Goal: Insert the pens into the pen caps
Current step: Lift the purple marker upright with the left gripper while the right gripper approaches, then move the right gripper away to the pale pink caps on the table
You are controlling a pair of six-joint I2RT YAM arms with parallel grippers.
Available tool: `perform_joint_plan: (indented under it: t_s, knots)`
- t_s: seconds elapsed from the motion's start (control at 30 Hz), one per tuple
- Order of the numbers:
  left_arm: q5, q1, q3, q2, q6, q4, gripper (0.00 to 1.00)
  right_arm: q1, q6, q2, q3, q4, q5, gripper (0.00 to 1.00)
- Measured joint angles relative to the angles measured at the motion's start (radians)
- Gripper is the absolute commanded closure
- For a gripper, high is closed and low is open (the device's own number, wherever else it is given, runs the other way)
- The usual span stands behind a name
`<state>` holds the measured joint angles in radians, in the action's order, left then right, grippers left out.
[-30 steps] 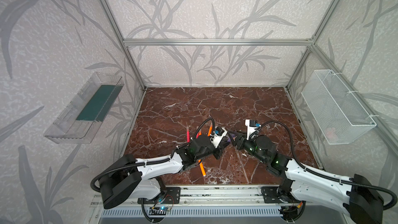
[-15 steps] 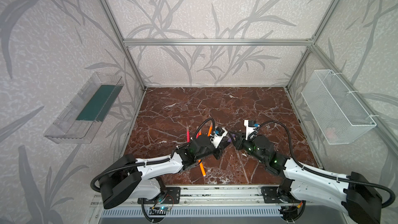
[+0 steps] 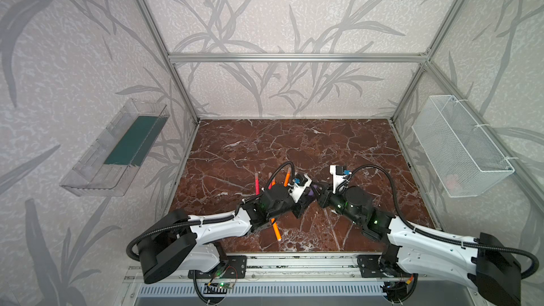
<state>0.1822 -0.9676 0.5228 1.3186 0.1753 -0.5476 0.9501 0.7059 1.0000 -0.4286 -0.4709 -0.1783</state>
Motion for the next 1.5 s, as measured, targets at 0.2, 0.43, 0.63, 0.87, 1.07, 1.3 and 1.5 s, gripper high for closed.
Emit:
perform_joint_plan:
  t_s: [0.2, 0.43, 0.63, 0.87, 1.07, 1.3, 1.5]
  knots:
    - [0.003, 0.000, 0.000, 0.003, 0.003, -0.001, 0.81, 0.017, -0.010, 0.016, -0.018, -0.002, -0.011, 0.89]
    - [0.003, 0.000, 0.000, 0.003, 0.001, 0.000, 0.81, 0.028, -0.020, 0.025, -0.021, -0.004, -0.031, 0.89]
    - [-0.006, 0.000, 0.000, 0.003, 0.004, -0.005, 1.00, 0.031, -0.024, 0.029, -0.026, -0.003, -0.043, 0.68]
    - [-0.143, 0.037, 0.000, 0.008, 0.056, 0.002, 1.00, 0.035, -0.045, -0.040, -0.026, 0.079, -0.092, 0.36]
    - [-0.208, 0.163, -0.016, 0.022, 0.124, -0.033, 1.00, 0.035, -0.049, -0.189, 0.006, 0.219, -0.182, 0.30]
    - [-0.219, 0.164, -0.042, 0.022, 0.138, -0.069, 1.00, 0.035, -0.022, -0.216, 0.114, 0.340, -0.268, 0.27]
    - [-0.217, 0.164, -0.042, 0.022, 0.142, -0.083, 1.00, 0.035, 0.009, -0.103, 0.166, 0.341, -0.284, 0.25]
